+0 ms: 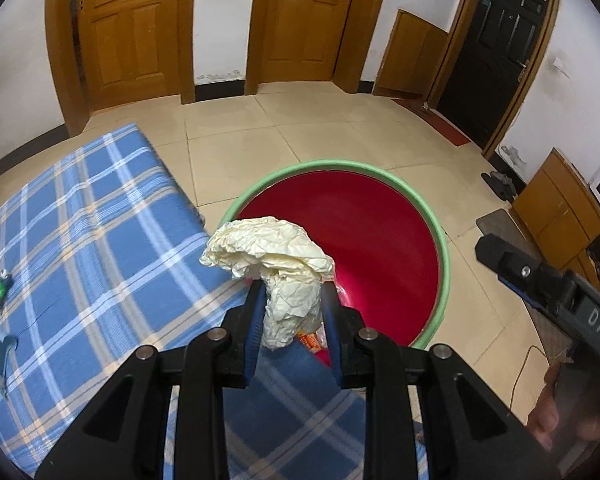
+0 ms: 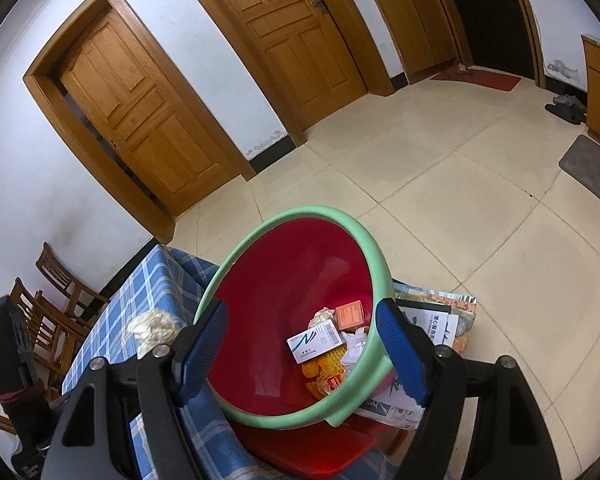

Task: Collect trash
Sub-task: 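Move the left gripper over the bucket and open it to drop the tissue, then move the open left gripper back to the light blue plastic hook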

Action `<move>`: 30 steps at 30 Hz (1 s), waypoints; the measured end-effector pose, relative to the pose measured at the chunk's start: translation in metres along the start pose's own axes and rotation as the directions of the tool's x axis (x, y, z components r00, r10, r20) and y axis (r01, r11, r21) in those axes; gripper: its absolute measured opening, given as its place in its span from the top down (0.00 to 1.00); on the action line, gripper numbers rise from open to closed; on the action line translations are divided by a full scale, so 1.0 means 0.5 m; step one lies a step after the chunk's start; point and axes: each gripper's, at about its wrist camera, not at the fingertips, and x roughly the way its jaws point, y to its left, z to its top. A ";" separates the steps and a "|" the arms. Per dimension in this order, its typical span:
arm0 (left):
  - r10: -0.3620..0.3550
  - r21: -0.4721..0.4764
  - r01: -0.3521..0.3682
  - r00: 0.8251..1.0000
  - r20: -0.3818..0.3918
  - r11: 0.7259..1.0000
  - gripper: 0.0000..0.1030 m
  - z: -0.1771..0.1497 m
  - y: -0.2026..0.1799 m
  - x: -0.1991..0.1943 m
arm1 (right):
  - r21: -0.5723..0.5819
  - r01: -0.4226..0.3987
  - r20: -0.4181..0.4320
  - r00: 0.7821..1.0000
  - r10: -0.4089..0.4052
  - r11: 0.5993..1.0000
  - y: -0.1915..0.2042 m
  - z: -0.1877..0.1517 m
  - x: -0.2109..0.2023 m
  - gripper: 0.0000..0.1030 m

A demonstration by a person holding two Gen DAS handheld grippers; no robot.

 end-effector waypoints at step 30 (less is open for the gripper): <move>0.120 -0.142 -0.114 0.992 0.036 0.983 0.59 -0.043 0.146 -0.093 | -0.056 -0.059 -0.048 0.997 0.057 0.997 0.041 -0.031 -0.001 0.24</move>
